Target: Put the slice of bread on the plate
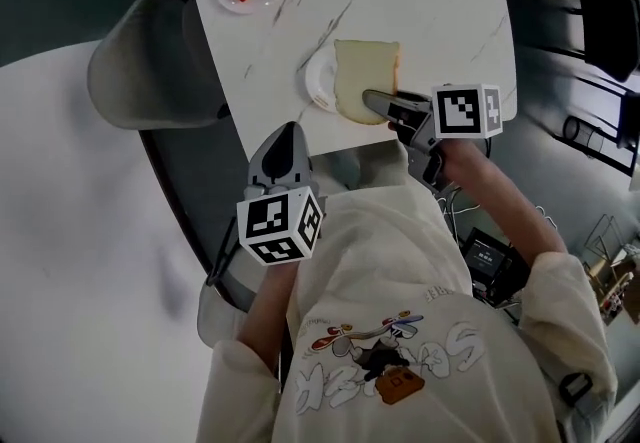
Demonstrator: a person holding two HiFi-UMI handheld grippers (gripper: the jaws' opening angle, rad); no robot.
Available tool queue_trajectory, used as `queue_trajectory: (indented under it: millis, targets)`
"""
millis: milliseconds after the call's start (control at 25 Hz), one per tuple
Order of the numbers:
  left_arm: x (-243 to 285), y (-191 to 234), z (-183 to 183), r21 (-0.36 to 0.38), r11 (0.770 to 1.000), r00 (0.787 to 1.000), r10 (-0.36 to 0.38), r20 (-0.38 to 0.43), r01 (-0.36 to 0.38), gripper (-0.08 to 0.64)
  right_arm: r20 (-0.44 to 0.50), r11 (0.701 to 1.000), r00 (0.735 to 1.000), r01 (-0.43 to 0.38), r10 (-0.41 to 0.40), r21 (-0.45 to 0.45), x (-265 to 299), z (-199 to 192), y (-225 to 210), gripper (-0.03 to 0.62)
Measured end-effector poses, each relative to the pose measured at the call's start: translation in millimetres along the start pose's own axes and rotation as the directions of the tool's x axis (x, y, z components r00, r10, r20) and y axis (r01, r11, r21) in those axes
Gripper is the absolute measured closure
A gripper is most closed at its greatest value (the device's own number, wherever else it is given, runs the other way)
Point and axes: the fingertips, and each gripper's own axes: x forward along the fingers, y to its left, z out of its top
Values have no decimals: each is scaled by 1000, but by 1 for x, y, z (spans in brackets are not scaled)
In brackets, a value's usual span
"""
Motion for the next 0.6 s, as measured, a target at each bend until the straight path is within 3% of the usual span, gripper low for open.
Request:
queue_trajectory:
  millis: [600]
  targets:
    - [58, 31, -41, -91, 996, 999, 8, -34, -11, 551, -128, 993, 985, 113, -114, -12, 80, -28, -47, 499]
